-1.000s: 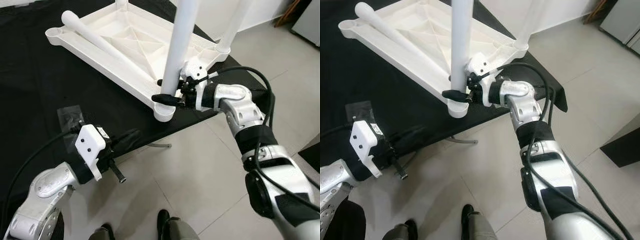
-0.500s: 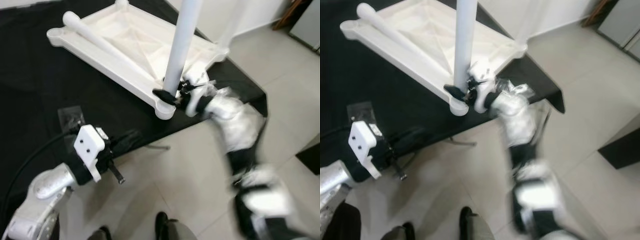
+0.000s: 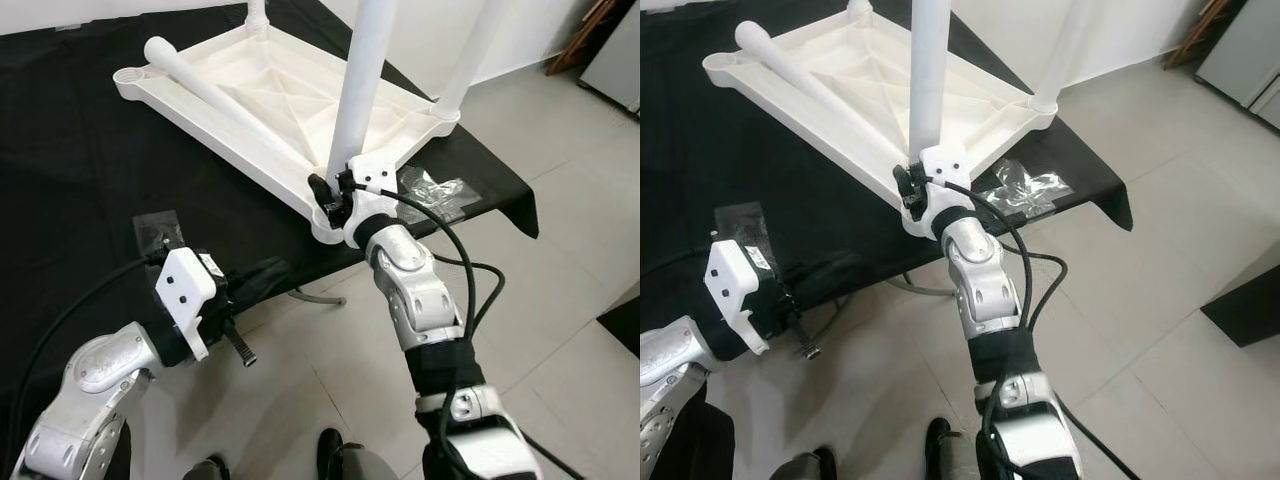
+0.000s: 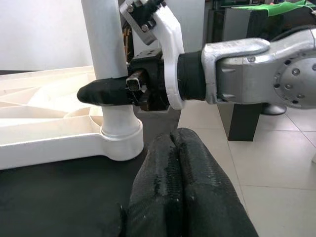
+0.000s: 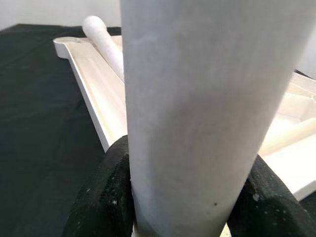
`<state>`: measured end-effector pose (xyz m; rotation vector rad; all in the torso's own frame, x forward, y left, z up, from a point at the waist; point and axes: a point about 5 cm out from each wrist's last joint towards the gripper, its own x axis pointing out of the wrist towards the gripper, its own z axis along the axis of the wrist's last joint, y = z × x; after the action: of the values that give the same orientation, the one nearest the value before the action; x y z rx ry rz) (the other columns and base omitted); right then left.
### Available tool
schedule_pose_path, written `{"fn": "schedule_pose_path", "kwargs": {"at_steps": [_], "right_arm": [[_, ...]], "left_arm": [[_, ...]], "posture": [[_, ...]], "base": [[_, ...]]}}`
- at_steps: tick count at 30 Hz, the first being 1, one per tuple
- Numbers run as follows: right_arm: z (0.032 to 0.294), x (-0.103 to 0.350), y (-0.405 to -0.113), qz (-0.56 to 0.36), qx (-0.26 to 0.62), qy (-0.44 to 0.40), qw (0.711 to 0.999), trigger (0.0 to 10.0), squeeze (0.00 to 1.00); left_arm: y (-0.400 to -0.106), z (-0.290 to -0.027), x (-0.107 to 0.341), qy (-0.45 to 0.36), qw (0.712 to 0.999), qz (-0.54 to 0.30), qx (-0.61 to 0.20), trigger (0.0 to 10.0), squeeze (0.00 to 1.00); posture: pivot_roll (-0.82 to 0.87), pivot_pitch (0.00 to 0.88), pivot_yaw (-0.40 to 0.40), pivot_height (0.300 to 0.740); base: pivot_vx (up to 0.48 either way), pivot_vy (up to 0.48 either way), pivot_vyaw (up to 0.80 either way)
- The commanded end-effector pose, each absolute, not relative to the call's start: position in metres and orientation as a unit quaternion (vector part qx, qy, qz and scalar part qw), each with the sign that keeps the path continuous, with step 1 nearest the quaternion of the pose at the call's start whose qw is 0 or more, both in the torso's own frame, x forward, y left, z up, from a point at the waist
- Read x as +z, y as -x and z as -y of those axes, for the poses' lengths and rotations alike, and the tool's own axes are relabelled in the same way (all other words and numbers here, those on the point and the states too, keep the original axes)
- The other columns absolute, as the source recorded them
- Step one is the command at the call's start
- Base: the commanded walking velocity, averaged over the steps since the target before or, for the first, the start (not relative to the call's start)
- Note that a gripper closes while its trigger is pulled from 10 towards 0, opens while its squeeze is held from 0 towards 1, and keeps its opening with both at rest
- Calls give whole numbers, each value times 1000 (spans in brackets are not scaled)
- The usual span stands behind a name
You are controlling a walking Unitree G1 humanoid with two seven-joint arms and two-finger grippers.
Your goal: Building children table
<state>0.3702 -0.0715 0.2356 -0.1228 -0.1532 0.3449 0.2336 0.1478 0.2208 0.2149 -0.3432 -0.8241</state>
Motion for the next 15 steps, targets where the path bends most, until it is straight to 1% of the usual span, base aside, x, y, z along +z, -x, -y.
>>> {"fn": "schedule_pose_path", "kwargs": {"at_steps": [1, 2, 3, 6, 7, 8, 9, 10, 11, 12, 13, 15], "right_arm": [[84, 218, -374, 30, 137, 82, 987, 10000, 263], [87, 227, -378, 42, 144, 78, 986, 10000, 1000], [87, 237, -380, 57, 161, 68, 983, 10000, 1000], [87, 244, -381, 67, 172, 61, 981, 10000, 1000], [82, 256, -380, 102, 209, 73, 970, 10000, 1000], [82, 256, -380, 102, 209, 73, 970, 10000, 1000], [71, 269, -373, 139, 307, 95, 937, 10000, 165], [63, 278, -365, 162, 399, 132, 893, 10000, 0], [59, 283, -358, 179, 468, 170, 849, 10000, 0], [59, 283, -358, 179, 468, 170, 849, 10000, 0], [58, 286, -355, 186, 506, 200, 818, 10000, 0], [58, 286, -355, 186, 506, 200, 818, 10000, 0]], "left_arm": [[-232, -146, 217, -99, 894, 163, -405, 10000, 0], [-232, -146, 217, -99, 894, 163, -405, 10000, 0], [-232, -146, 217, -100, 894, 163, -404, 10000, 0], [-232, -146, 217, -100, 894, 163, -404, 10000, 0], [-232, -146, 218, -100, 895, 164, -404, 10000, 0], [-232, -146, 218, -100, 895, 164, -404, 10000, 0], [-232, -146, 217, -99, 895, 163, -404, 10000, 0], [-232, -146, 217, -99, 895, 163, -404, 10000, 0], [-232, -146, 217, -99, 895, 163, -404, 10000, 0], [-232, -146, 217, -99, 895, 163, -404, 10000, 0], [-232, -146, 217, -98, 895, 163, -404, 10000, 0], [-232, -146, 217, -98, 895, 163, -404, 10000, 0]], "posture": [[59, 285, -107, 740], [61, 284, -106, 740], [62, 283, -107, 740], [60, 283, -107, 740], [59, 283, -106, 740], [59, 283, -106, 740], [55, 283, -104, 740], [58, 282, -103, 740], [58, 282, -104, 740], [58, 282, -104, 740], [59, 282, -104, 740], [59, 282, -104, 740]], "base": [[0, 0, 0], [0, 0, 0], [0, 0, 0], [0, 0, 0], [0, 0, 0], [0, 0, 0], [0, 0, 0], [0, 0, 0], [0, 0, 0], [0, 0, 0], [0, 0, 0], [0, 0, 0]]}}
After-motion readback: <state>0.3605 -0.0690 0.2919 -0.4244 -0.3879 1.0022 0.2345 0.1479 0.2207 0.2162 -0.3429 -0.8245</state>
